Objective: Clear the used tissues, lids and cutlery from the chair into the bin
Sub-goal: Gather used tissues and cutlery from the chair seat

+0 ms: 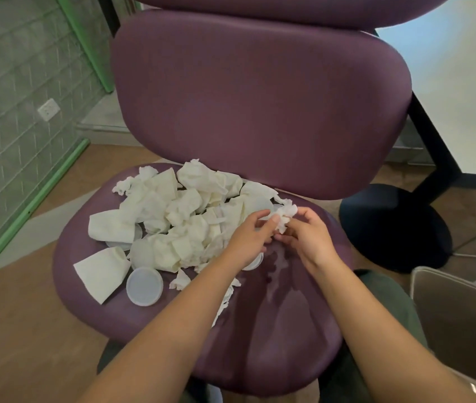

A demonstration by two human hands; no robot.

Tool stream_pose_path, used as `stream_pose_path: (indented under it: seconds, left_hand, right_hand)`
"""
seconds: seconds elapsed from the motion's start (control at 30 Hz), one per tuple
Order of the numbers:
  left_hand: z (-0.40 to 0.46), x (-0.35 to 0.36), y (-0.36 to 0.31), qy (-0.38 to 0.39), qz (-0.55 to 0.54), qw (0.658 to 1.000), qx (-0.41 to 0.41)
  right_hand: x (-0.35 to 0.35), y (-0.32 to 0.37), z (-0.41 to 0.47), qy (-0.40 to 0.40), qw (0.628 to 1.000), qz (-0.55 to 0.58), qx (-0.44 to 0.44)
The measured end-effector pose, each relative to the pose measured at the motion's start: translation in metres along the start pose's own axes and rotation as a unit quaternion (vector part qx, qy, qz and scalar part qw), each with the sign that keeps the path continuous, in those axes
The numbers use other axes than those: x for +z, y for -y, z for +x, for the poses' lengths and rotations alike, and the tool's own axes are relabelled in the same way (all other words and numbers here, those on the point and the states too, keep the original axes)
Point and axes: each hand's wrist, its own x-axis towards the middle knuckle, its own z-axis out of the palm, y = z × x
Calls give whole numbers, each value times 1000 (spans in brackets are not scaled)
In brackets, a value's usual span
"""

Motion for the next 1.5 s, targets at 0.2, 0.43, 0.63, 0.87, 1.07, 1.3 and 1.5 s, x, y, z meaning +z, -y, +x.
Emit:
stream_pose_path:
  seconds: [0.2, 0.43, 0.63, 0.87, 1.07, 1.3, 1.5]
  left_hand:
    - [-17, -2, -18, 18, -91, 996, 16]
    - [-24, 9, -16, 7, -79, 997, -25]
    - [-32, 12, -16, 40, -241, 967, -68]
    - [-17, 1, -8, -40, -214, 972, -89]
    - [-8, 10, -10, -18, -132, 982, -131]
    - [1, 8, -14, -98, -62, 981, -158]
    - [3, 5, -11, -84, -38, 988, -125]
  right_hand:
    - [3, 13, -25, 30, 978, -203, -51]
    - [-9, 29, -35, -72, 960, -224, -154]
    - [-11, 12, -38, -91, 959, -221, -152]
    - [-14, -11, -40, -76, 883, -410, -215]
    - [-22, -10, -14, -46, 879, -440, -180]
    - [-29, -12, 36, -63, 807, -581, -82]
    - [-33, -29, 39, -65, 729, -676, -85]
